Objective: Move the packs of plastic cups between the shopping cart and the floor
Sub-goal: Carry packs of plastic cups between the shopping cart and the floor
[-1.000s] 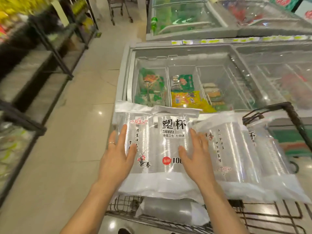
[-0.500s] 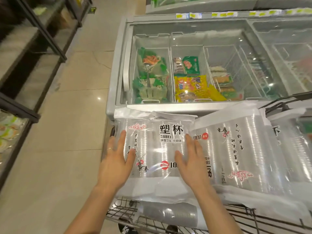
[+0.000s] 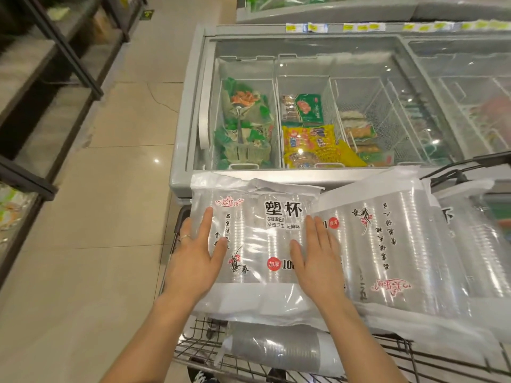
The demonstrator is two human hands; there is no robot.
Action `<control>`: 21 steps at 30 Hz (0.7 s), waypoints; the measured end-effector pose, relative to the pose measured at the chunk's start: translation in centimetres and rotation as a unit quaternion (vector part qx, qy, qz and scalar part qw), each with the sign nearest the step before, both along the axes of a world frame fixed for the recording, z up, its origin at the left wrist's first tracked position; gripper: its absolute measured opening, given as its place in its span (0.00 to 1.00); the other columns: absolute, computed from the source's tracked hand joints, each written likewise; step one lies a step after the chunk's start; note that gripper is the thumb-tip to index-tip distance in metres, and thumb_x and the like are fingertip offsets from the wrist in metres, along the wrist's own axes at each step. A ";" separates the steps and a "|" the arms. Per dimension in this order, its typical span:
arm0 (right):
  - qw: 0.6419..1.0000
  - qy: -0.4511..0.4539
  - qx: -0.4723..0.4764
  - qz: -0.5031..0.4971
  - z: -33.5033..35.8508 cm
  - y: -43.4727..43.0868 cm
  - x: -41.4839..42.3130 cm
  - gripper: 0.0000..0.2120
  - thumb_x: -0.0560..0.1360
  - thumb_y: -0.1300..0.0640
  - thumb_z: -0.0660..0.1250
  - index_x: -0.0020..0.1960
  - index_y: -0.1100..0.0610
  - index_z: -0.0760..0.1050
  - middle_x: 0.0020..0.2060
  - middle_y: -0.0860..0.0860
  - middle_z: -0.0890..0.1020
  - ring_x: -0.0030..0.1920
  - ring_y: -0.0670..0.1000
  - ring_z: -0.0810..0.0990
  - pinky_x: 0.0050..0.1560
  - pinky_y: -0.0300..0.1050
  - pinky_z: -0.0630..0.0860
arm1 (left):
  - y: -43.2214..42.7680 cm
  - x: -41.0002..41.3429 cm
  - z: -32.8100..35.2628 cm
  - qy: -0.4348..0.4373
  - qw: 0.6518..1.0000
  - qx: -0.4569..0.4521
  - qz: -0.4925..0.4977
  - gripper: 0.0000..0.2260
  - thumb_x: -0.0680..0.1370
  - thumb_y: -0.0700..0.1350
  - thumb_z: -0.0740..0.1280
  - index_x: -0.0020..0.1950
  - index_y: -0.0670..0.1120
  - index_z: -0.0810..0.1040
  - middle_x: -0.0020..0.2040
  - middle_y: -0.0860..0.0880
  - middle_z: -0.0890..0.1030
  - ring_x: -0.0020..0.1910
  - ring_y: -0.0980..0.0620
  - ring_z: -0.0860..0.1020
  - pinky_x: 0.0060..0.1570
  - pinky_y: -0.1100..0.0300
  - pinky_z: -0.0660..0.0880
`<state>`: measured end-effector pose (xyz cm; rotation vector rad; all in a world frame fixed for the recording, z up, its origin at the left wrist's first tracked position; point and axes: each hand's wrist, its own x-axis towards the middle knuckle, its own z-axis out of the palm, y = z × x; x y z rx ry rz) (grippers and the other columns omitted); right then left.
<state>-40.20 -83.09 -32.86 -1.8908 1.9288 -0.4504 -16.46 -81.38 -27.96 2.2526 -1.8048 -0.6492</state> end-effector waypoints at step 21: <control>0.991 0.037 -0.103 0.073 15.9 -1.1 1.9 0.34 0.76 0.35 0.47 0.79 0.47 0.55 0.79 0.51 0.56 0.79 0.57 0.49 0.76 0.56 0.52 | -0.1 0.8 11.6 -0.100 0.985 -0.144 0.002 0.34 0.74 0.69 0.48 0.79 0.59 0.52 0.80 0.49 0.55 0.79 0.46 0.53 0.74 0.43 0.54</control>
